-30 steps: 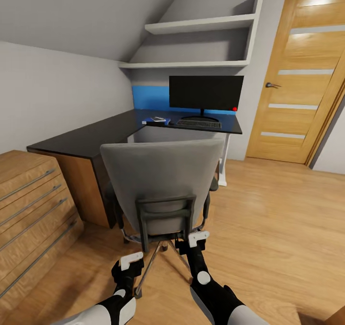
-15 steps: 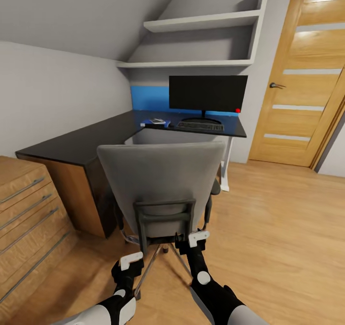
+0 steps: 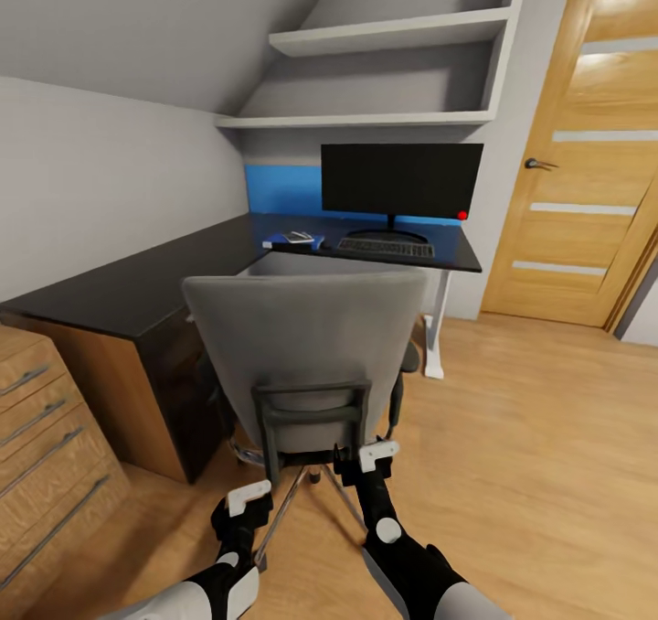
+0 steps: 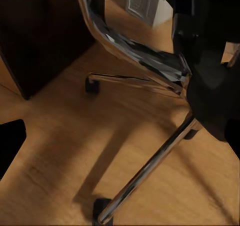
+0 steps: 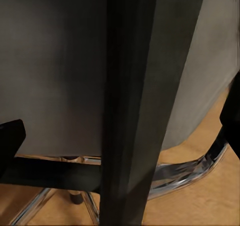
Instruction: In the bedroom, organize the workspace by keeping the computer under the desk, ensuring the monitor is on the desk, placing the keyboard on the desk next to the monitor, placing the mouse on the desk next to the keyboard, moving the folder from the swivel chair onto the desk next to the mouse, stacking the notebook on top of the folder with the pen on top of the notebook, and positioning the swivel chair next to the desk.
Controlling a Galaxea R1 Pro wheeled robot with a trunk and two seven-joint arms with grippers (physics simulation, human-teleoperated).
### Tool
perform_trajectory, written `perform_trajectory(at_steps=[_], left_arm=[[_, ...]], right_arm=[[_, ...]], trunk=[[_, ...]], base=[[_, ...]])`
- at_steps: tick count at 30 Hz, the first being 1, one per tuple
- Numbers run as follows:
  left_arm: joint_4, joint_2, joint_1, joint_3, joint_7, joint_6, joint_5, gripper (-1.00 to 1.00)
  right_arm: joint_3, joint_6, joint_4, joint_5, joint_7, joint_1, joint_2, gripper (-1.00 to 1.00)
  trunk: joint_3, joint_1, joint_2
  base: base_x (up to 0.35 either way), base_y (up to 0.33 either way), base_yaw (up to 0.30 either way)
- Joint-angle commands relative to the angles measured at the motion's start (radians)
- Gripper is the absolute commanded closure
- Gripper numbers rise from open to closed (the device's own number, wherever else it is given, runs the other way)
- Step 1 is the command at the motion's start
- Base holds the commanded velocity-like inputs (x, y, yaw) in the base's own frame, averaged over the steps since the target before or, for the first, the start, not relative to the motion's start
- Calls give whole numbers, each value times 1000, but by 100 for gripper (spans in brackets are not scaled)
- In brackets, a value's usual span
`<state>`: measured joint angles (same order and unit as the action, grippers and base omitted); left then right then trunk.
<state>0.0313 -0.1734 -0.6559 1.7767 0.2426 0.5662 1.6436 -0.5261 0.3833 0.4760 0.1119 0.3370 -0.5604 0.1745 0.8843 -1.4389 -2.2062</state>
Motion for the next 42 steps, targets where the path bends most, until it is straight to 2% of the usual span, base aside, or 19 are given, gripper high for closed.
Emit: perform_trajectory(at_steps=[1, 42], left_arm=[[1, -1, -1, -11, 3, 4, 21, -100], [1, -1, -1, -11, 3, 14, 22, -100]], right_arm=[[-5, 8, -2, 12, 6, -2, 0, -100], [-5, 8, -4, 11, 6, -2, 0, -100]], trunk=[[1, 0, 0], [1, 0, 0]], base=[[329, -112, 0], [314, -171, 0]])
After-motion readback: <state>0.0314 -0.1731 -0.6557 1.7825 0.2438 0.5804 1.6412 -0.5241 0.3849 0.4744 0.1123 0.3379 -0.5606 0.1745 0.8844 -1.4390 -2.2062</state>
